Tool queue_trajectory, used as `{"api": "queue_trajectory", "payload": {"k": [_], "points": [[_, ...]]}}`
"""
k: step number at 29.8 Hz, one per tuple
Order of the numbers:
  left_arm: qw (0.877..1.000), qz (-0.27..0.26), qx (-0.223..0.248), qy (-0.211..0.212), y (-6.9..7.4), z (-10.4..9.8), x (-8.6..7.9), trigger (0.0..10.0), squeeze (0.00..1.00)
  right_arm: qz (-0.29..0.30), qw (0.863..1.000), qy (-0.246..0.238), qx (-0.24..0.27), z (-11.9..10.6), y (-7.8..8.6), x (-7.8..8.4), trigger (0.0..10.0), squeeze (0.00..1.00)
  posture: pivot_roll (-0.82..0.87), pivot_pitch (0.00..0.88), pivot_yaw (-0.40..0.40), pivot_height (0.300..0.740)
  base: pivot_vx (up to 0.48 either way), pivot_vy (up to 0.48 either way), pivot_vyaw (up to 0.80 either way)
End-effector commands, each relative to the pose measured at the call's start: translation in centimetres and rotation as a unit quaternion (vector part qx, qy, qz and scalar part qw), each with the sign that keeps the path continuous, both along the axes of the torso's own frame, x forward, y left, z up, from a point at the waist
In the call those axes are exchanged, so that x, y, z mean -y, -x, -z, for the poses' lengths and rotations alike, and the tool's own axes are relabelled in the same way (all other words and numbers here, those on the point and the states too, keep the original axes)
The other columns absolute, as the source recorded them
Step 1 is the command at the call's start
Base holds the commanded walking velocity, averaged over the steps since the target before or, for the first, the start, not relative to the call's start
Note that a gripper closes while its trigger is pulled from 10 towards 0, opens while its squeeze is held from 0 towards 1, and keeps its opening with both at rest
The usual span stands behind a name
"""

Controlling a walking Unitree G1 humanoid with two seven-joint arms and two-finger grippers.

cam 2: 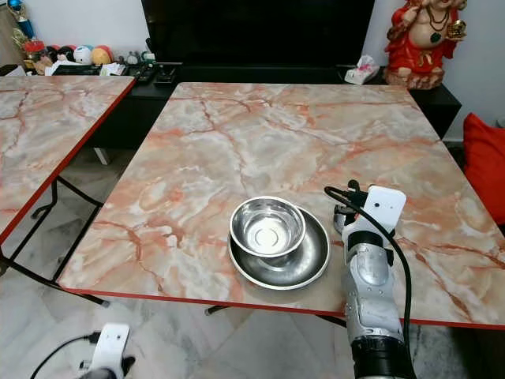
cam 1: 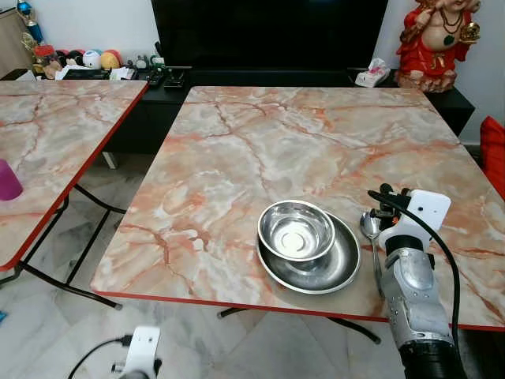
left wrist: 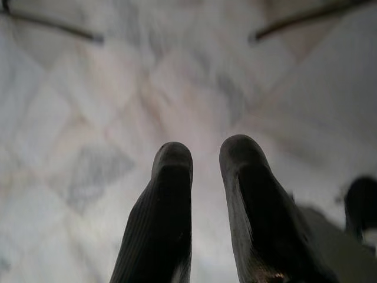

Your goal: Setting the table

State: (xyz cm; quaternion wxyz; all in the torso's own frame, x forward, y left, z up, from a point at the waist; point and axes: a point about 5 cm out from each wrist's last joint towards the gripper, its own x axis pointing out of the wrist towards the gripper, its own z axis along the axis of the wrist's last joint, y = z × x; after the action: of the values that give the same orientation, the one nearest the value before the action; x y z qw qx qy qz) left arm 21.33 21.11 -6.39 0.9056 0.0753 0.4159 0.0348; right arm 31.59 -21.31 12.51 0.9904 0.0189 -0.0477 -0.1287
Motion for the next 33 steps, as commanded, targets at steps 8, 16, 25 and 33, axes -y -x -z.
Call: {"api": "queue_trajectory", "payload": {"k": [8,16,25,33], "points": [[1.000,-0.007,-0.028,-0.006,1.3,0.6,-1.2,10.0,0.00,0.028,0.999,-0.010,0.019,0.0,0.4,0.9,10.0,0.00,0.02,0.000,0.046,0.740,0.000,0.000,0.00],[0.998,-0.035,-0.046,0.003,2.8,1.2,-1.6,10.0,0.00,0.070,0.995,-0.074,0.001,1.3,1.2,2.4,10.0,0.00,0.03,0.000,0.004,0.740,0.000,0.000,0.00],[0.997,-0.049,-0.061,0.013,4.3,2.0,-1.1,10.0,0.00,0.077,0.997,-0.018,-0.004,1.5,1.5,3.9,10.0,0.00,0.05,0.000,-0.031,0.740,0.000,0.000,0.00],[0.997,-0.046,-0.064,0.010,4.4,2.0,-1.5,10.0,0.00,0.033,0.999,0.021,0.009,1.3,1.7,2.6,10.0,0.00,0.02,0.000,-0.027,0.740,0.000,0.000,0.00]]}}
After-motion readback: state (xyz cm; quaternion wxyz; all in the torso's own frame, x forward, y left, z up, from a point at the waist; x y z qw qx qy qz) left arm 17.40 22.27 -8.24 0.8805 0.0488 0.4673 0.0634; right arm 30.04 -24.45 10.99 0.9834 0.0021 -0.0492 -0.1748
